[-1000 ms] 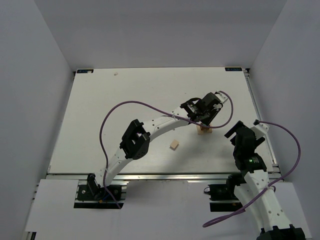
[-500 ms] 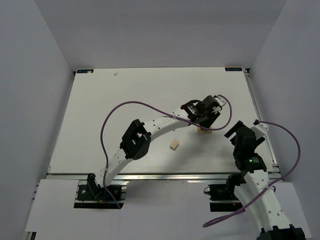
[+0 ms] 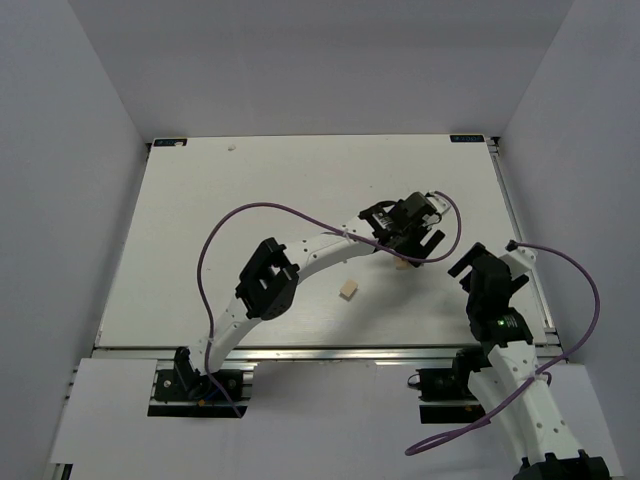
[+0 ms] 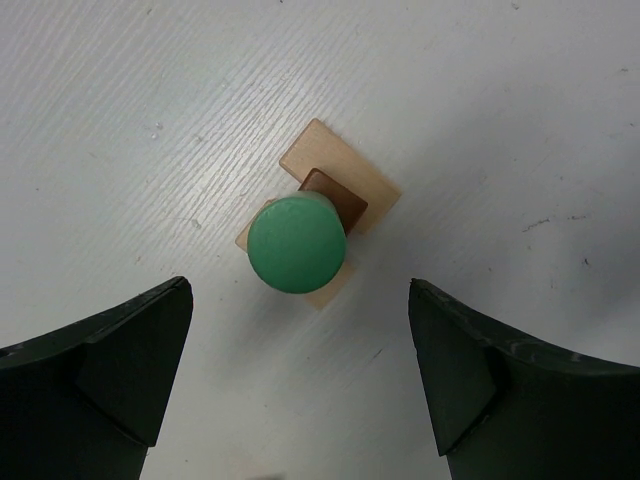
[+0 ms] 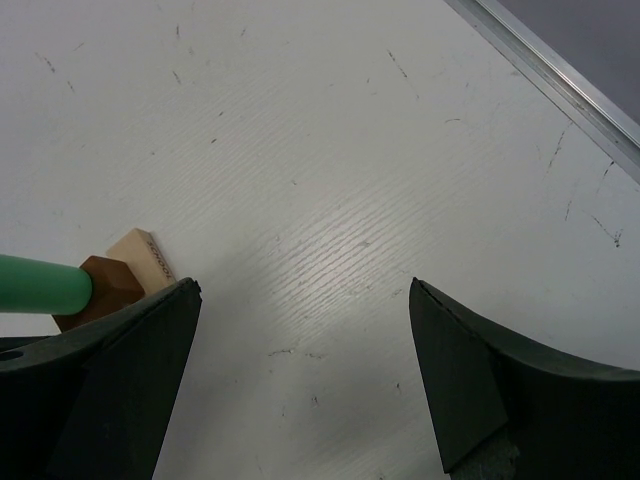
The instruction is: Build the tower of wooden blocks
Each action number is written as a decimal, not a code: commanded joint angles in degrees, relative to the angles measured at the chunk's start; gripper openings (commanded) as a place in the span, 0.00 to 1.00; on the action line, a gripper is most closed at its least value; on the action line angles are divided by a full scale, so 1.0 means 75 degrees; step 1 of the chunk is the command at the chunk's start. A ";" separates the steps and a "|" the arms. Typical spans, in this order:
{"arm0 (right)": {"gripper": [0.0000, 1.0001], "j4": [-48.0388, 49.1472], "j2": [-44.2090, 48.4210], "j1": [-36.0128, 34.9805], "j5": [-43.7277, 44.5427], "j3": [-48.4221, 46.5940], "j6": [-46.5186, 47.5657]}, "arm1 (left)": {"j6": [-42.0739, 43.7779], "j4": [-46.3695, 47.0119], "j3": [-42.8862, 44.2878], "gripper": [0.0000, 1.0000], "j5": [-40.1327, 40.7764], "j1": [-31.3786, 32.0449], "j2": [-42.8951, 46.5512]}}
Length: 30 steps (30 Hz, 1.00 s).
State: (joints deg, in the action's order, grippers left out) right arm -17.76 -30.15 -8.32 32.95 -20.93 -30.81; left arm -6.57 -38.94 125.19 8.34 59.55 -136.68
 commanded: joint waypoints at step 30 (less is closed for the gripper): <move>0.89 0.2553 -0.2347 -0.3962 -0.3174 -0.2234 0.4420 | -0.2674 0.3023 -0.9833 0.98 0.0050 -0.5524 0.8508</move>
State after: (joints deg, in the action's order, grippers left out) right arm -4.38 -40.97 -30.37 6.37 -32.36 -6.79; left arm -21.69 -19.27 54.52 11.27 22.79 -76.73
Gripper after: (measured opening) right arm 0.895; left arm 0.983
